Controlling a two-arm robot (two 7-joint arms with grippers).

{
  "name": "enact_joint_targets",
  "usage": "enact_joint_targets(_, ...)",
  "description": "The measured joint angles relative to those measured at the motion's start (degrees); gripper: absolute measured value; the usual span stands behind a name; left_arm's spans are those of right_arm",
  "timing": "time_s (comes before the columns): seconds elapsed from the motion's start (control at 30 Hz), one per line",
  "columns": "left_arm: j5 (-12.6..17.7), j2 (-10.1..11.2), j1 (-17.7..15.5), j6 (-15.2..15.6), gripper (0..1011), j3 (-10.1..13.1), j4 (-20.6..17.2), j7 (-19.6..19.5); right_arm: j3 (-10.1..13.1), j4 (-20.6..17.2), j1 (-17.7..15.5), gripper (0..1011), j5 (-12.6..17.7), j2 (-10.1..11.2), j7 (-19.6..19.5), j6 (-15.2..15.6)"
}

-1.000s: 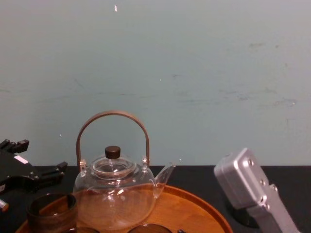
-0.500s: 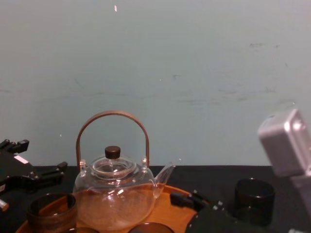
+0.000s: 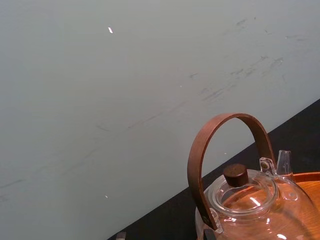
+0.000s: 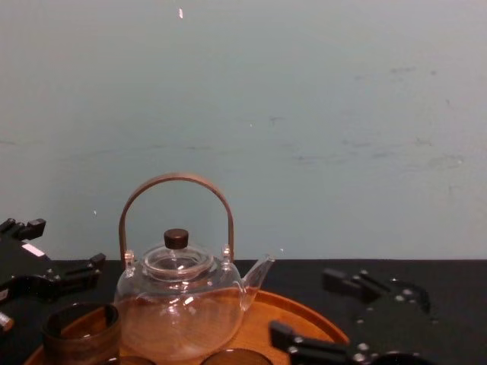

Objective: Pick up the glass from the table and place it on the tray.

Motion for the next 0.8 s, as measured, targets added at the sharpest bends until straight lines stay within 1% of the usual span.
enact_joint_targets(0.17, 0.0, 0.0, 0.0, 0.0, 1001, 0.0, 0.0, 0.0, 2.01, -0.43, -1.2, 1002, 1.01, 0.77, -0.77, -0.09)
enact_joint_targets(0.2, 0.0, 0.0, 0.0, 0.0, 1001, 0.0, 0.0, 0.0, 3.11, -0.49, -1.78, 1002, 1.65, 1.1, -1.14, -0.09)
enact_joint_targets(0.23, 0.0, 0.0, 0.0, 0.0, 1001, 0.0, 0.0, 0.0, 3.51, -0.48, -1.99, 1002, 1.93, 1.21, -1.26, -0.09)
enact_joint_targets(0.27, 0.0, 0.0, 0.0, 0.0, 1001, 0.0, 0.0, 0.0, 4.53, -0.48, -2.53, 1002, 2.55, 1.44, -1.58, -0.05)
enact_joint_targets(0.33, 0.0, 0.0, 0.0, 0.0, 1001, 0.0, 0.0, 0.0, 5.44, -0.48, -3.06, 1002, 2.93, 1.67, -2.02, 0.05)
enact_joint_targets(0.37, 0.0, 0.0, 0.0, 0.0, 1001, 0.0, 0.0, 0.0, 6.3, -0.38, -3.52, 1002, 3.07, 1.87, -2.55, 0.23)
enact_joint_targets(0.53, 0.0, 0.0, 0.0, 0.0, 1001, 0.0, 0.0, 0.0, 8.45, 0.34, -4.53, 1002, 2.2, 2.06, -5.15, 1.5)
enact_joint_targets(0.57, 0.0, 0.0, 0.0, 0.0, 1001, 0.0, 0.0, 0.0, 9.22, 0.8, -4.68, 1002, 1.79, 1.98, -6.04, 1.99)
enact_joint_targets(0.8, 0.0, 0.0, 0.0, 0.0, 1001, 0.0, 0.0, 0.0, 11.76, 3.48, -3.95, 1002, 0.89, 1.09, -8.25, 3.59)
